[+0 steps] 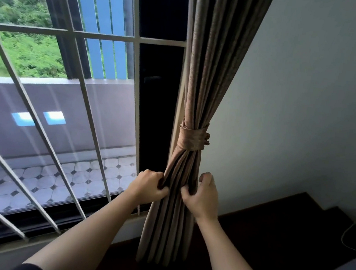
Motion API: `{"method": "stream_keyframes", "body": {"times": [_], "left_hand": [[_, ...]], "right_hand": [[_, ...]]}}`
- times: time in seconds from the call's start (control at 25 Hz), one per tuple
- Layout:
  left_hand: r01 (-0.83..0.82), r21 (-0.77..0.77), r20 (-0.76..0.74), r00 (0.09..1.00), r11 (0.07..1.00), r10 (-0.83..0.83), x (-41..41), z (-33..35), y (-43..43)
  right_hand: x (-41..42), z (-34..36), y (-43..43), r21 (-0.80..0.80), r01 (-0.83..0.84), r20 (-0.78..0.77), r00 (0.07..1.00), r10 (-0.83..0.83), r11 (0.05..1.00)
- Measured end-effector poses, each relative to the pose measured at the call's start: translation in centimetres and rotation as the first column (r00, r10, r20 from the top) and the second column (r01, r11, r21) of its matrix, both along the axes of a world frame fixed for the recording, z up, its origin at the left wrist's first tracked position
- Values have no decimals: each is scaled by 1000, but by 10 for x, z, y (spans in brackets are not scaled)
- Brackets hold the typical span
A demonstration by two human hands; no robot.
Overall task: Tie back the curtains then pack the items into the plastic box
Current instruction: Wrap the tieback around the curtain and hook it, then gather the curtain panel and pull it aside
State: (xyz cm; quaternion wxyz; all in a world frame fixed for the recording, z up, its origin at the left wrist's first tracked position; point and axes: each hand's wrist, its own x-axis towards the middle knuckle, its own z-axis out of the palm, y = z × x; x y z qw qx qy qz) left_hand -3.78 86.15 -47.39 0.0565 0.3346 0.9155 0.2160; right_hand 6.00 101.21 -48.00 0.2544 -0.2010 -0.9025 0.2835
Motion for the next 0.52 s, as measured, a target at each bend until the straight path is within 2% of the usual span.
{"method": "stream_keyframes", "body": {"times": [0.08, 0.12, 0.2, 0.36, 0.52], "left_hand": [[-30, 176, -124, 991, 984, 52, -5, 10, -13], [-63, 235, -178, 978, 970, 106, -10, 14, -23], [-128, 307, -246, 947, 943, 208, -23, 21, -47], [-397, 267, -309, 828, 878, 468, -46, 39, -136], [-626, 192, -362, 671, 756, 647, -46, 82, -235]], "right_hand": [[-4, 5, -21, 110, -134, -226, 962, 156, 985], [-11, 7, -34, 149, -223, -259, 931, 255, 963], [-34, 11, -58, 155, -362, -226, 893, 389, 919], [-93, 28, -128, 166, -600, -131, 773, 620, 783], [-139, 60, -212, 213, -767, -133, 591, 795, 606]]}}
